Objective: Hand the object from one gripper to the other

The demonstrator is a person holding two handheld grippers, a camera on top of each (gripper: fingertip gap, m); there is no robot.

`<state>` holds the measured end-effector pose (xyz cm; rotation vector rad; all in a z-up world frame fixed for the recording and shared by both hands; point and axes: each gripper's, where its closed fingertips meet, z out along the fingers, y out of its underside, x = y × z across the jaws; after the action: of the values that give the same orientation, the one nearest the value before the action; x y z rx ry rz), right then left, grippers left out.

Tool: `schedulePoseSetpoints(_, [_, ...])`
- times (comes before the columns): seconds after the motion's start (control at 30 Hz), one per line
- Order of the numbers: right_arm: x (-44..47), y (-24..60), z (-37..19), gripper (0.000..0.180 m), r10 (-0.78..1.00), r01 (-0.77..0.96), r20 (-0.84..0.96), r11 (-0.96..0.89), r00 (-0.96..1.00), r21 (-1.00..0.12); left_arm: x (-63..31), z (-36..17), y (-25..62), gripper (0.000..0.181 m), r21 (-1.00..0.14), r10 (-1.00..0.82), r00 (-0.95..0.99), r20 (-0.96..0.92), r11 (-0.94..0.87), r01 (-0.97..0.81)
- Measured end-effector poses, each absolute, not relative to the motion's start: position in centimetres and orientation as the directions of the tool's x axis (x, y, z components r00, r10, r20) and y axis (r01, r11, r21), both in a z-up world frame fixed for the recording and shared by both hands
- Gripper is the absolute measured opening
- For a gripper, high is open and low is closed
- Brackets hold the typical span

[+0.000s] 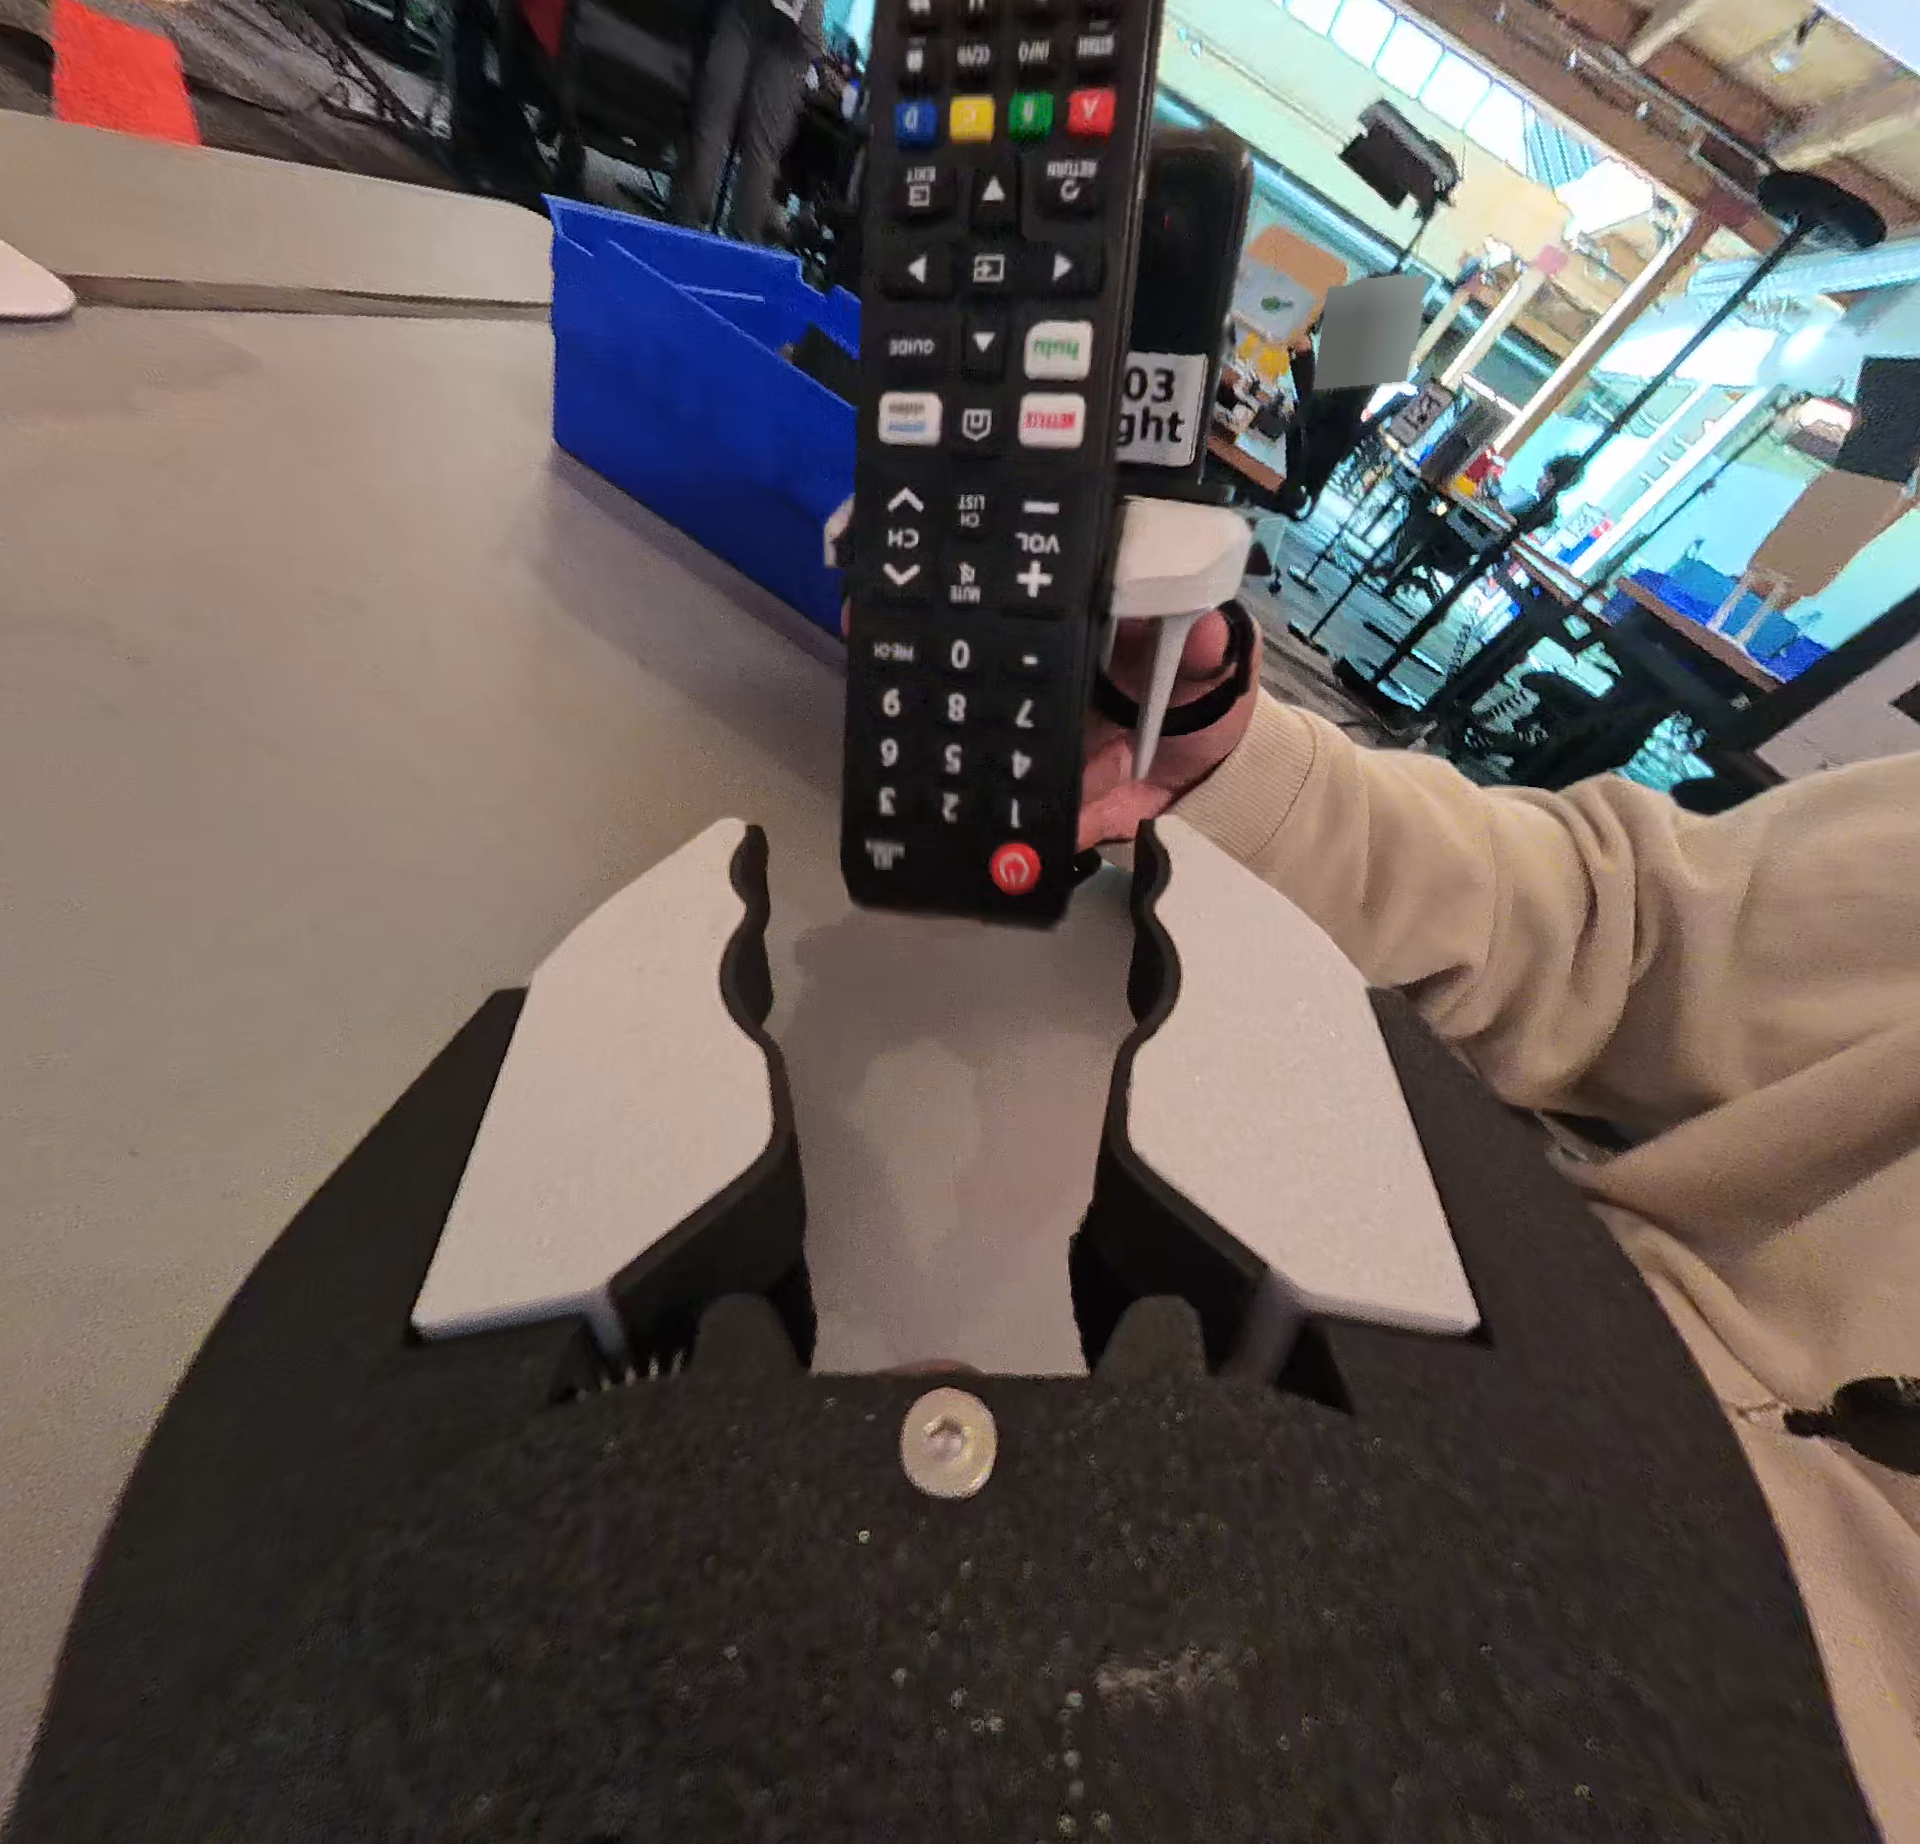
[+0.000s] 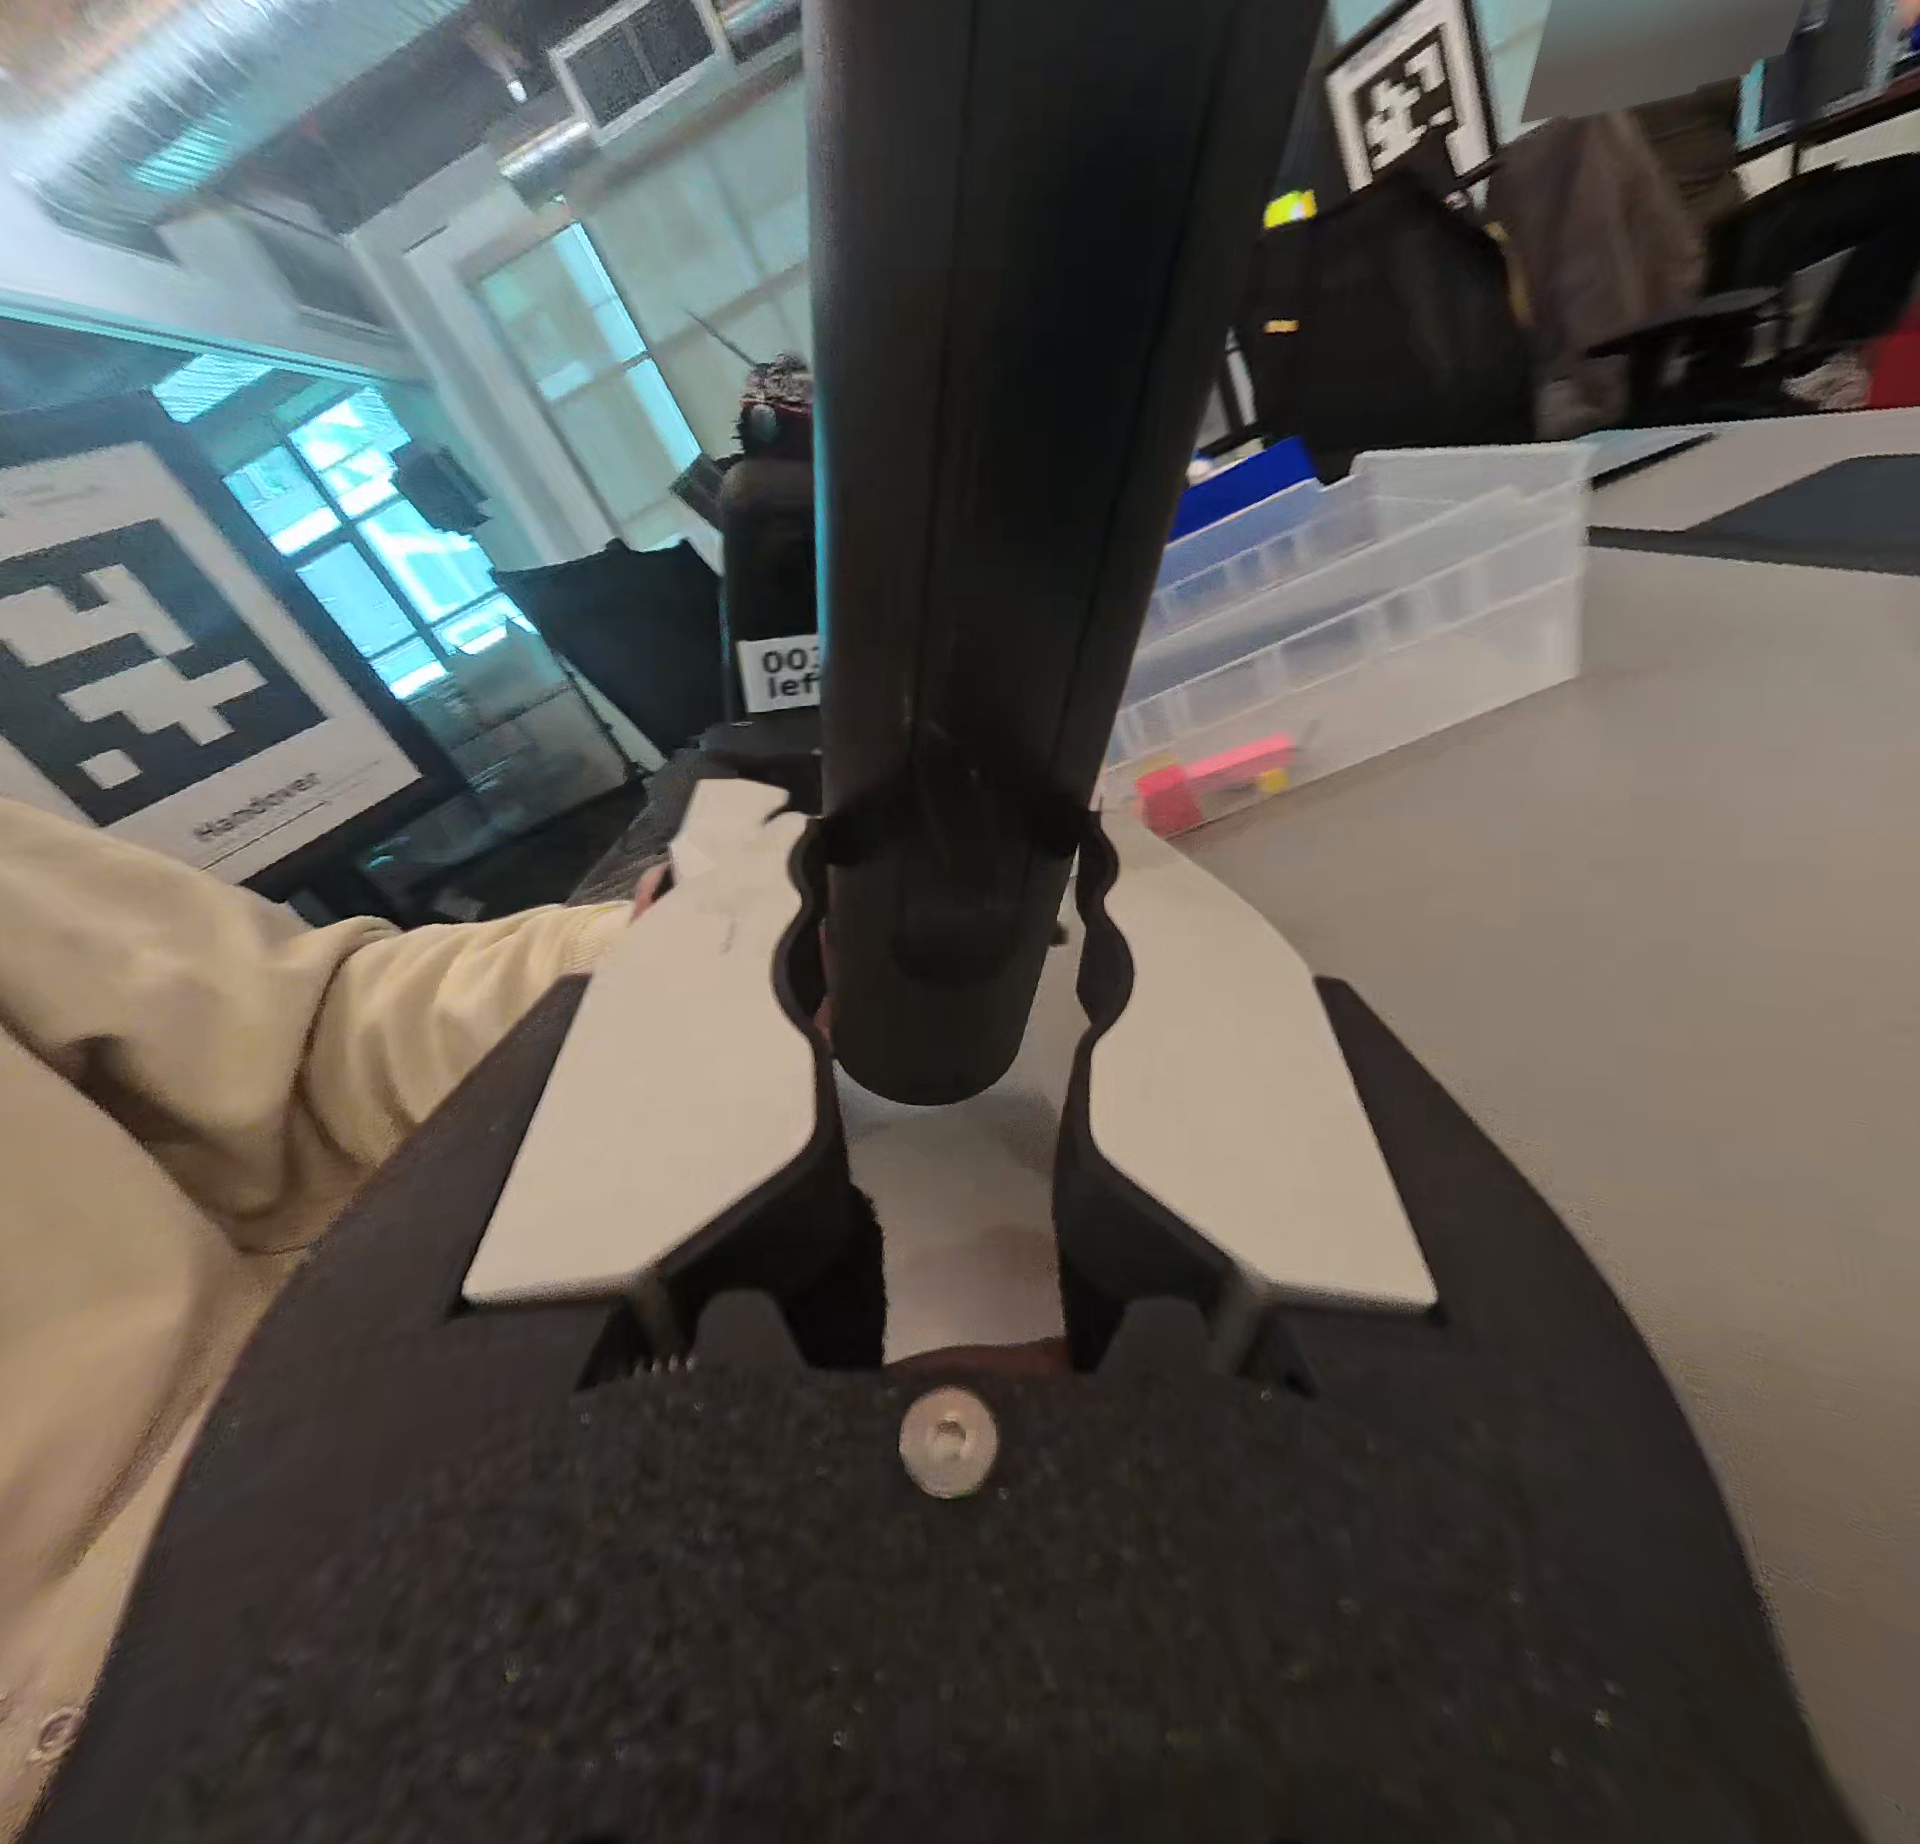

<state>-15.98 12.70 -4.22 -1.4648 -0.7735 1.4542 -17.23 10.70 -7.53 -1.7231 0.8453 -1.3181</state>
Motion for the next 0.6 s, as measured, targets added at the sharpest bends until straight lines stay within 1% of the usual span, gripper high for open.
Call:
schedulePoseSetpoints(0.07, [-17.1, 11.8, -4.3, 0.046, 0.907, -0.143, -0.414, -0.401, 0.080, -0.905, -16.7, -7.7, 10.0, 0.067, -0.892, -0.883, 0.208, 0.421, -0.444, -0.079])
schedulePoseSetpoints(0.2, [-18.4, 10.1, -4.9, 0.046, 0.919, -0.088, -0.395, -0.393, 0.013, -0.915, -15.8, -9.5, 9.2, 0.067, -0.890, -0.904, 0.236, 0.358, -0.406, -0.206])
schedulePoseSetpoints(0.23, [-18.6, 10.0, -5.1, 0.046, 0.921, -0.078, -0.389, -0.387, 0.009, -0.919, -15.6, -9.8, 8.9, 0.062, -0.887, -0.908, 0.236, 0.346, -0.398, -0.232])
schedulePoseSetpoints(0.27, [-18.7, 10.0, -5.3, 0.046, 0.924, -0.069, -0.382, -0.380, 0.017, -0.922, -15.4, -10.0, 8.6, 0.052, -0.886, -0.913, 0.236, 0.332, -0.388, -0.255])
schedulePoseSetpoints(0.33, [-18.6, 9.8, -5.5, 0.046, 0.931, -0.062, -0.366, -0.365, 0.008, -0.929, -15.1, -10.5, 8.5, 0.051, -0.881, -0.916, 0.270, 0.297, -0.372, -0.291])
schedulePoseSetpoints(0.5, [-18.5, 9.6, -5.6, 0.046, 0.942, -0.038, -0.335, -0.334, 0.016, -0.942, -14.8, -10.9, 8.8, 0.051, -0.882, -0.915, 0.340, 0.215, -0.332, -0.335])
schedulePoseSetpoints(0.6, [-18.3, 9.9, -5.6, 0.045, 0.942, -0.042, -0.334, -0.333, 0.030, -0.942, -15.1, -10.9, 9.2, 0.051, -0.882, -0.913, 0.358, 0.197, -0.325, -0.342])
